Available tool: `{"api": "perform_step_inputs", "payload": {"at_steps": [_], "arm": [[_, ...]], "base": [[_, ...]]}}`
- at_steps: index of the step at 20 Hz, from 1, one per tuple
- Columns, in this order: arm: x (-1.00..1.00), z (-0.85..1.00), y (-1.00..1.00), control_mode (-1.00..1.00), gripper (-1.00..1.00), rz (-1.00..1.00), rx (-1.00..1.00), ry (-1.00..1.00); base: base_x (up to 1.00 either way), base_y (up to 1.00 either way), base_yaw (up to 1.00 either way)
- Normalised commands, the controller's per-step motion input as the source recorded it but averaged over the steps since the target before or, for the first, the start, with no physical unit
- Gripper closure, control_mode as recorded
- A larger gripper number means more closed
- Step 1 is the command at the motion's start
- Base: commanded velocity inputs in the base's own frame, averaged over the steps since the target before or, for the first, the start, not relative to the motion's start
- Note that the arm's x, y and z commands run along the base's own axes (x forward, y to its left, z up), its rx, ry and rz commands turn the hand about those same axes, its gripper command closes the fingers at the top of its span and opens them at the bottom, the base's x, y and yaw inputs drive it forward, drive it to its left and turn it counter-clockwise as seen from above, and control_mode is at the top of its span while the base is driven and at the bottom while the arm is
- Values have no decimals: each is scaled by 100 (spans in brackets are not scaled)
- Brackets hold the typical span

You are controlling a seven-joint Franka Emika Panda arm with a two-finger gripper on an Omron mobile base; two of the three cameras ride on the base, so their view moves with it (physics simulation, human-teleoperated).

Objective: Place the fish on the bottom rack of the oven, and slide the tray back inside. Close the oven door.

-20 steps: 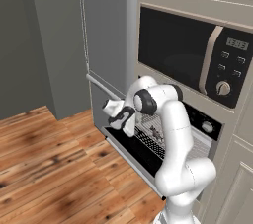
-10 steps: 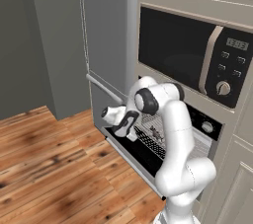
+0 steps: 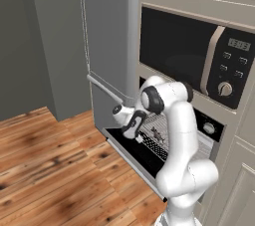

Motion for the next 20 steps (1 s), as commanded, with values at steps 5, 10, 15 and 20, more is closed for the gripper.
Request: {"api": "perform_step_inputs", "payload": {"at_steps": [5,10,15,20], "arm": [[10,-49,-15,-100,-100,8,11,1],[25,-64,-2,-100,-100,4,1,0],[23,-68,0,-100,-100,3,0,0],[17,-63,-2,-100,-100,4,0,0]], "base": [[0,0,0],[0,0,0],[0,0,0],[0,0,0]]}}
